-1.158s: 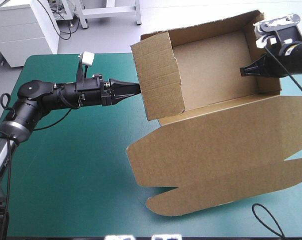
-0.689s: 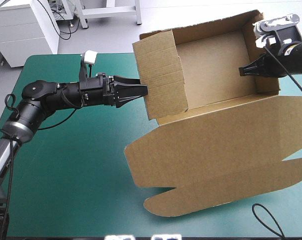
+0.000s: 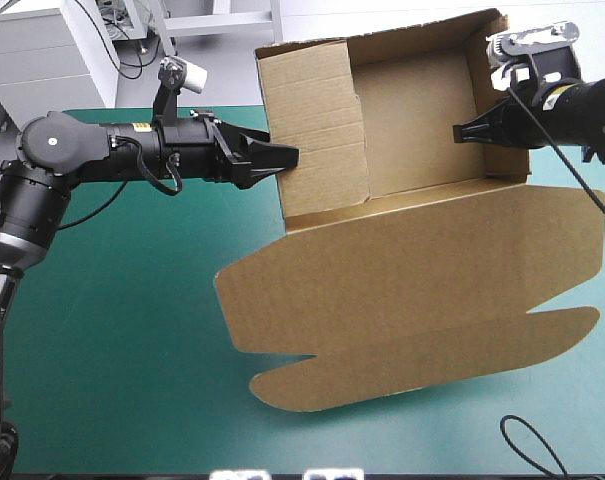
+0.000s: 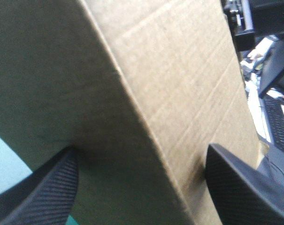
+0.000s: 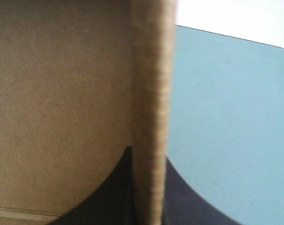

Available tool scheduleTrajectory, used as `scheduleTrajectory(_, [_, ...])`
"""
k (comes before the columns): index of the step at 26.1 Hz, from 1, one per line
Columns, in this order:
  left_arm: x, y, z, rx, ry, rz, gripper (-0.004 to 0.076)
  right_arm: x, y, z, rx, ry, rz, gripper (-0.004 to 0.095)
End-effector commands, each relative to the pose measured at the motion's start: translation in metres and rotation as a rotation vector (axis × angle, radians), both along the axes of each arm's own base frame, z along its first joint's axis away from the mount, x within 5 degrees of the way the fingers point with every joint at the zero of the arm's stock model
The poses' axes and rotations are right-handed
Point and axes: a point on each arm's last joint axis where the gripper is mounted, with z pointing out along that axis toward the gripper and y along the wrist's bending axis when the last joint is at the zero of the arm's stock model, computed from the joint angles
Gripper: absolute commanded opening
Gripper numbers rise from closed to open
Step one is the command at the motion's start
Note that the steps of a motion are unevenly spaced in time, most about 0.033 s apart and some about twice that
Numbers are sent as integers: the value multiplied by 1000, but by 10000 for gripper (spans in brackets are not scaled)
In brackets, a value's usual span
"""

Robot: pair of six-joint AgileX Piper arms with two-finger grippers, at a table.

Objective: Fold the box

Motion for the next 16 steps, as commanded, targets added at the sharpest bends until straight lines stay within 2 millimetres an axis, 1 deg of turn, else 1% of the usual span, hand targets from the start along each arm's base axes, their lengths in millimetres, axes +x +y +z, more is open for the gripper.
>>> scheduleTrajectory(1, [-15,3,33,-27,-50,113,540,-12,7,25,98,-136,11,-17])
scheduleTrajectory(4, [-11,4,35,12,-27,195,540,-11,8,26,107,-147,11,-17])
scheduleTrajectory(9, [-3,5,34,45,-6,263,523,-11,8,26,121,-150,6,-15])
scheduleTrajectory(13, [0,0,34,98,-15,295,508,-11,8,27,130,-150,6,-15])
scheduleTrajectory(16, [-1,-8,35,163,-42,317,508,-11,9,27,144,-148,9,-15])
